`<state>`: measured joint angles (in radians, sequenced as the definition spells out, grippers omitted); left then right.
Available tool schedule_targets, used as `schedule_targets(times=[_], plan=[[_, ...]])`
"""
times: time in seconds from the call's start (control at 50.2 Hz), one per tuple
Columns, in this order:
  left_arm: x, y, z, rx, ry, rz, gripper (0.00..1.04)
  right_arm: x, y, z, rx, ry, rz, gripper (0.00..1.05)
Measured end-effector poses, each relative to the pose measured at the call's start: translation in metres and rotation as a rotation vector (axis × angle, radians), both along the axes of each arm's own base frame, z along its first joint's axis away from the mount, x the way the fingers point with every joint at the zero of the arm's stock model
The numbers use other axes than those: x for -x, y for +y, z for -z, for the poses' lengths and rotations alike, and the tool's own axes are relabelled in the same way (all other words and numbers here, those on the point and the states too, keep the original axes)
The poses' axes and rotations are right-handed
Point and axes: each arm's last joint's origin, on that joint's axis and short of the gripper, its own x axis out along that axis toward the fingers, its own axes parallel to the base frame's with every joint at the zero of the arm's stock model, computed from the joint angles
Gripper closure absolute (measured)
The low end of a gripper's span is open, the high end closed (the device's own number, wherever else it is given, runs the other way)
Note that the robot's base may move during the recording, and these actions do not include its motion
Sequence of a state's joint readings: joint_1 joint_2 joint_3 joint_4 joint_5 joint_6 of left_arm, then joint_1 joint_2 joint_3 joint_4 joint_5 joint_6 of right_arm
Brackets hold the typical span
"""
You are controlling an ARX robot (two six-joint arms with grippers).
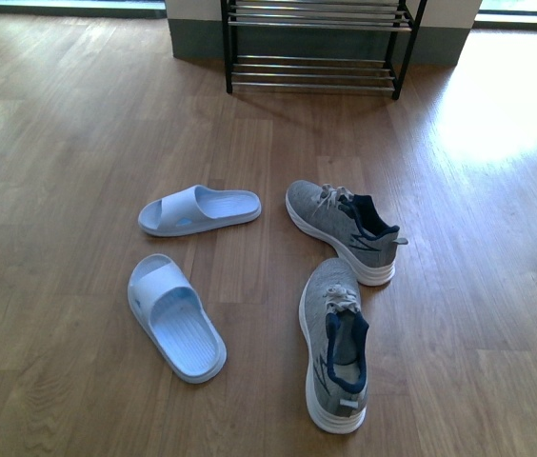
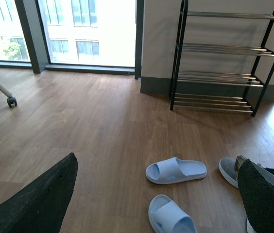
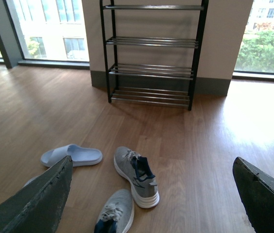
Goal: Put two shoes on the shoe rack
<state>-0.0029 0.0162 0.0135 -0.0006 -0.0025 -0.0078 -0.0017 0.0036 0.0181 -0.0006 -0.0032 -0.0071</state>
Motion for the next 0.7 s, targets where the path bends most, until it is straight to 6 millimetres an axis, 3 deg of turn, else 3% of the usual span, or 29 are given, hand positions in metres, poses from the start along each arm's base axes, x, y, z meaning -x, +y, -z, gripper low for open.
schedule_targets(times=[0.697], plan=[[0.0000, 0.0000, 0.0000, 0.000, 0.000, -0.001, 0.09, -0.0001, -0.0001, 0.0001, 0.000, 0.001, 0.003, 0.09]])
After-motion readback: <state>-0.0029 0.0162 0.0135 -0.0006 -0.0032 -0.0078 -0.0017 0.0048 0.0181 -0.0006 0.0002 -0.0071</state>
